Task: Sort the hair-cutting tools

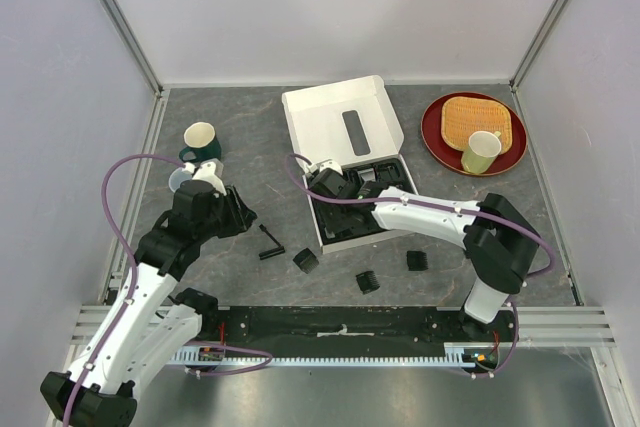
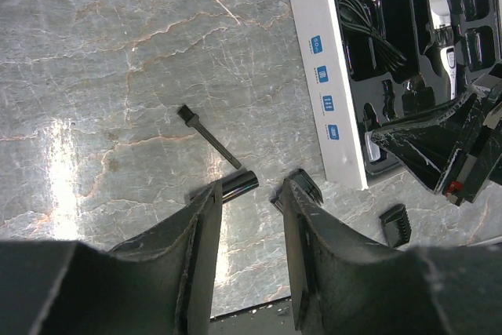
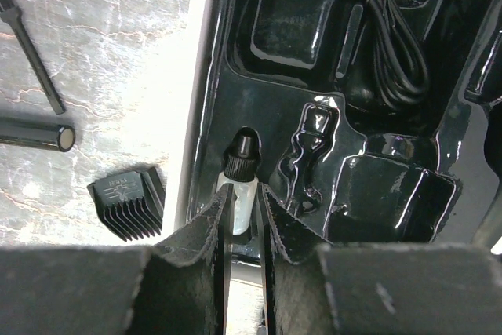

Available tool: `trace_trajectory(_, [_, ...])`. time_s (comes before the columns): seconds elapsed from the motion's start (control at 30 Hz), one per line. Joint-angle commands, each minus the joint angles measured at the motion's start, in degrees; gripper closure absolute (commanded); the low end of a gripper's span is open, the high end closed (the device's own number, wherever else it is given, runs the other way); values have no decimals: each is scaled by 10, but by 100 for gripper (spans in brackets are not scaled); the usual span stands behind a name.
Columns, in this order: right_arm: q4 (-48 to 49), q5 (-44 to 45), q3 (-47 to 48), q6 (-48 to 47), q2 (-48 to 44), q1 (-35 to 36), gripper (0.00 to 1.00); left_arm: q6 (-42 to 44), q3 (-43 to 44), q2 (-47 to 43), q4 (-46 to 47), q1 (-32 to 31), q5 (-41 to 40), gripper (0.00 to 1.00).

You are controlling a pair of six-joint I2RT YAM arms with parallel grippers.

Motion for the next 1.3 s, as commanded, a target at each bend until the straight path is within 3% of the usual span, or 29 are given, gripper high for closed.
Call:
trace_trajectory(0.0, [-4,-4,18,1,22,-1,75,21,2,-1,20,3,7,57])
trace_trajectory(0.23, [-15,6,33,3,1,-1,74,21,1,2,21,3,7,57])
trace_trajectory(0.4, [-33,34,48,-5,-38,0,56,19,2,4,20,4,7,56])
trace_trajectory(0.63, [-74,102,41,-36,-101,-4,32,20,2,4,24,3,18,47])
trace_trajectory(0.8, [-11,-33,-1,-136,-152,22,25,26,5,6,21,4,10,40])
trace_trajectory(0.9, [15,-59,9,-165,-149,49,20,27,16,11,11,4,-7,38])
trace_trajectory(1.03, [30,-81,46,-222,-100,107,15,17,19,11,0,4,-43,38])
trace_trajectory(1.27, [-20,-165,130,-435,14,132,14,12,25,11,-19,4,-77,37])
